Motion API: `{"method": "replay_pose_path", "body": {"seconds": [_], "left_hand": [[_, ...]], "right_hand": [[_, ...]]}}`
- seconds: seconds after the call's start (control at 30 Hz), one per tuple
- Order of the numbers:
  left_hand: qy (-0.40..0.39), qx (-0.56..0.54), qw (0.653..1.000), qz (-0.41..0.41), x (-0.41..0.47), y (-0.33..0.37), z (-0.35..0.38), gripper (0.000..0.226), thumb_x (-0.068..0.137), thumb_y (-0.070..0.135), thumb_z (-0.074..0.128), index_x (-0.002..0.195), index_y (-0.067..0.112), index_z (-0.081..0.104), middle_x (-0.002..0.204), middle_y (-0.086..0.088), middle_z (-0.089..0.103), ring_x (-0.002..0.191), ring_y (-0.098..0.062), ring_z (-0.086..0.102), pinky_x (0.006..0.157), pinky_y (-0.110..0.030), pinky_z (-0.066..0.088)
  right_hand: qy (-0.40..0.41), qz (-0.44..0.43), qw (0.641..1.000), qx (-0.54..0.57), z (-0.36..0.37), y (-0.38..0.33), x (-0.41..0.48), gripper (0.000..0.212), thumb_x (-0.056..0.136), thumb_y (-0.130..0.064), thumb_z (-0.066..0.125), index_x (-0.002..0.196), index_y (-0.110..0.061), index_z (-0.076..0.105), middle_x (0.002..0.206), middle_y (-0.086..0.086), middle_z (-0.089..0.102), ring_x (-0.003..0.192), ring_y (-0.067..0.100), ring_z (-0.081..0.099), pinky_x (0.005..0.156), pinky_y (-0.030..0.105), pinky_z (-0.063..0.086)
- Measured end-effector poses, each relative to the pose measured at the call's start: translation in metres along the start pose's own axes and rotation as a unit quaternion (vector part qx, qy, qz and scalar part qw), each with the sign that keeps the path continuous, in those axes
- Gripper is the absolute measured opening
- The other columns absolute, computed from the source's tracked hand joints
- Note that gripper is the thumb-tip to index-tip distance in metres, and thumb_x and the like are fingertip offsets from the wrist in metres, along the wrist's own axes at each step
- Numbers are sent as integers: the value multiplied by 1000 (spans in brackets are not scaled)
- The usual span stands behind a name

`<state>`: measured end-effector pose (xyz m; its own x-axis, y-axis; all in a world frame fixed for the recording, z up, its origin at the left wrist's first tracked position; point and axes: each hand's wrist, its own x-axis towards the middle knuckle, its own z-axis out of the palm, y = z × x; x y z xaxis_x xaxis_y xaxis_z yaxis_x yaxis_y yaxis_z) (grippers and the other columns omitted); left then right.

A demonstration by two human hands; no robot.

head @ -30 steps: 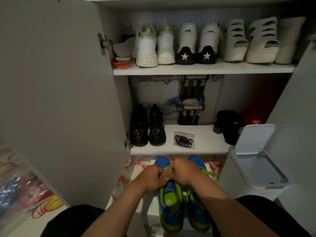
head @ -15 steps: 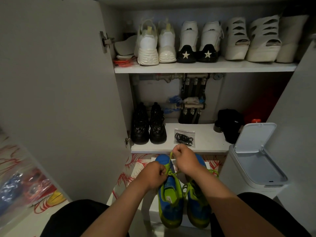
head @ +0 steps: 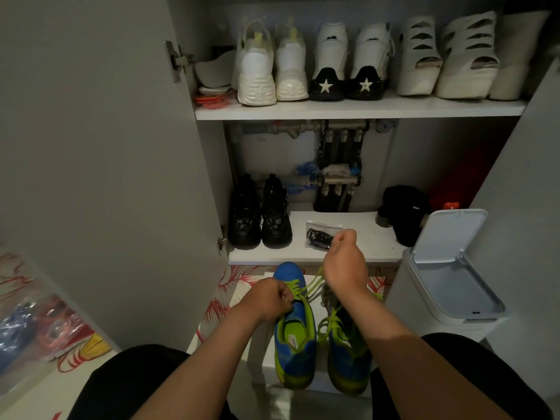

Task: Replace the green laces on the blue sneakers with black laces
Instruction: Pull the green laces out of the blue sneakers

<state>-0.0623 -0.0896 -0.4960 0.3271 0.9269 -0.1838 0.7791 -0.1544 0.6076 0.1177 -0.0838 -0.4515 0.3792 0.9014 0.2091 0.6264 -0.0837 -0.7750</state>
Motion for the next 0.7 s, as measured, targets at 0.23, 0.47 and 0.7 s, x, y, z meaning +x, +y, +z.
{"method": "replay_pose_path", "body": {"seconds": [0.23, 0.47, 0.7], "left_hand": [[22, 51, 998, 10, -1, 3, 2, 32, 76, 17, 70, 106, 25, 62, 89, 8, 57, 83, -14, 59, 72, -28, 50], [61, 177, 981, 54, 0, 11, 7, 21, 83, 25, 66, 103, 28, 65, 108, 0, 54, 100, -21, 58, 76, -32, 48], [84, 197, 975, 63, 4, 11, 12, 14, 87, 24, 65, 99, 21, 70, 110, -4, 57, 100, -24, 60, 77, -34, 52]], "right_hand": [[-138, 12, 978, -154, -1, 7, 1, 43, 100, -42, 33, 94, -17, 67, 101, 11, 70, 85, 27, 59, 69, 31, 44], [-352, -89, 917, -164, 10, 11, -9, 37, 93, -31, 63, 131, -26, 64, 128, -1, 66, 116, 19, 62, 100, 34, 49], [-353, -92, 898, -246, 4, 11, -4, 20, 87, -29, 66, 103, -26, 76, 110, -1, 71, 99, 20, 66, 87, 35, 56]]}}
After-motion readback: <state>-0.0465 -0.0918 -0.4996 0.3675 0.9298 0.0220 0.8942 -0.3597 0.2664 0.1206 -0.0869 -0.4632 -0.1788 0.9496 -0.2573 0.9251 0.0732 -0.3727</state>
